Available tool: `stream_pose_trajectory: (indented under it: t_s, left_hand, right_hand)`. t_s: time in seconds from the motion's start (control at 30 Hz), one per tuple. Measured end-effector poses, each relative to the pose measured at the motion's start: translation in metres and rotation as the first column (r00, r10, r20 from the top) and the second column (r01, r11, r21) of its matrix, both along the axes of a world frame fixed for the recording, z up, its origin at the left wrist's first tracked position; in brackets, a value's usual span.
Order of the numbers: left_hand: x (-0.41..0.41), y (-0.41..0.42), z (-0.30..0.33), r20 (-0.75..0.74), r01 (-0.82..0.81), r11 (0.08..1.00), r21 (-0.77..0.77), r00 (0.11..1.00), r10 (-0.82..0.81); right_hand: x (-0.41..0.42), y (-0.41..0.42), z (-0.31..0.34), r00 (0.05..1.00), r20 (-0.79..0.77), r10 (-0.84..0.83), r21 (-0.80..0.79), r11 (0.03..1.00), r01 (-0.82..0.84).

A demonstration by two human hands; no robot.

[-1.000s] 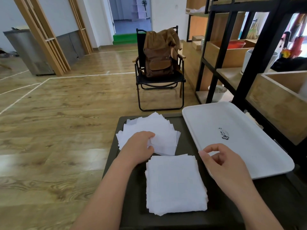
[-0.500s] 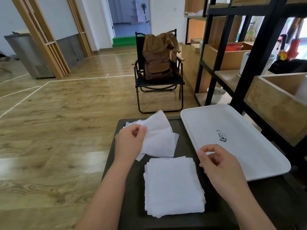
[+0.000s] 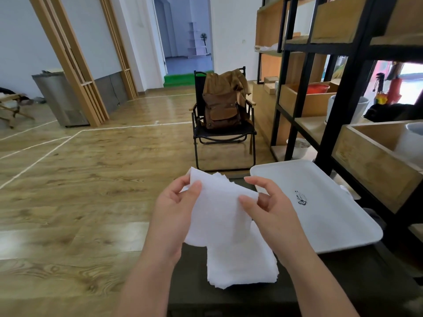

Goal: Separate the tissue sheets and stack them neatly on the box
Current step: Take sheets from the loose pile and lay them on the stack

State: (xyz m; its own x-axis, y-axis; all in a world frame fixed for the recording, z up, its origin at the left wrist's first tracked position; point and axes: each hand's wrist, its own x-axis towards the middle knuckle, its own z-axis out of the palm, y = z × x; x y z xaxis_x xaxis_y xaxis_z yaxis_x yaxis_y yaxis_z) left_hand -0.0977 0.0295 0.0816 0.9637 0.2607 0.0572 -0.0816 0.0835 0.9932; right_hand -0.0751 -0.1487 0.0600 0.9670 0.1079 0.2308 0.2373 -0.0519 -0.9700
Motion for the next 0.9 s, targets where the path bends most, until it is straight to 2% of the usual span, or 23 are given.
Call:
stream_pose_trajectory:
  t_s: [0.1, 0.27, 0.37, 0.43, 0.5, 0.6, 0.63, 0.8, 0.9]
  left_hand:
    - [-0.011, 0.0, -0.004, 0.037, -0.046, 0.993, 0.112, 0.998, 0.042]
    - [-0.025, 0.003, -0.008, 0.12, -0.03, 0.951, 0.308, 0.993, -0.008]
    - [-0.029, 0.003, -0.008, 0.157, -0.053, 0.936, 0.349, 0.988, -0.003]
    - [-0.03, 0.003, -0.006, 0.177, -0.03, 0.939, 0.342, 0.984, -0.033]
    - [-0.03, 0.003, -0.003, 0.203, -0.005, 0.941, 0.337, 0.977, -0.068]
    - [-0.029, 0.004, 0.004, 0.22, 0.032, 0.94, 0.339, 0.969, -0.112]
    - [-0.028, 0.005, 0.005, 0.209, 0.053, 0.936, 0.347, 0.969, -0.132]
    - [-0.018, 0.012, 0.008, 0.096, 0.128, 0.929, 0.347, 0.981, -0.171]
    - [-0.015, 0.017, 0.005, 0.133, 0.13, 0.899, 0.418, 0.97, -0.202]
  right_hand:
    - [-0.01, 0.001, 0.003, 0.999, 0.033, -0.011, 0.0, 1.0, 0.011]
    - [-0.017, -0.002, 0.0, 0.98, 0.095, -0.174, -0.188, 0.964, 0.19]
    - [-0.022, -0.007, -0.002, 0.98, 0.01, -0.2, -0.237, 0.951, 0.197]
    - [-0.025, -0.01, -0.003, 0.98, -0.14, -0.14, -0.183, 0.977, 0.113]
    - [-0.026, -0.014, -0.004, 0.951, -0.309, -0.002, -0.094, 0.995, -0.029]
    - [-0.025, -0.019, -0.004, 0.876, -0.432, 0.212, -0.08, 0.959, -0.271]
    - [-0.023, -0.018, -0.004, 0.865, -0.442, 0.237, -0.056, 0.955, -0.29]
    - [-0.012, -0.01, 0.001, 0.915, -0.349, 0.202, 0.145, 0.976, -0.16]
    - [-0.007, -0.009, 0.002, 0.962, -0.232, 0.144, 0.162, 0.981, -0.107]
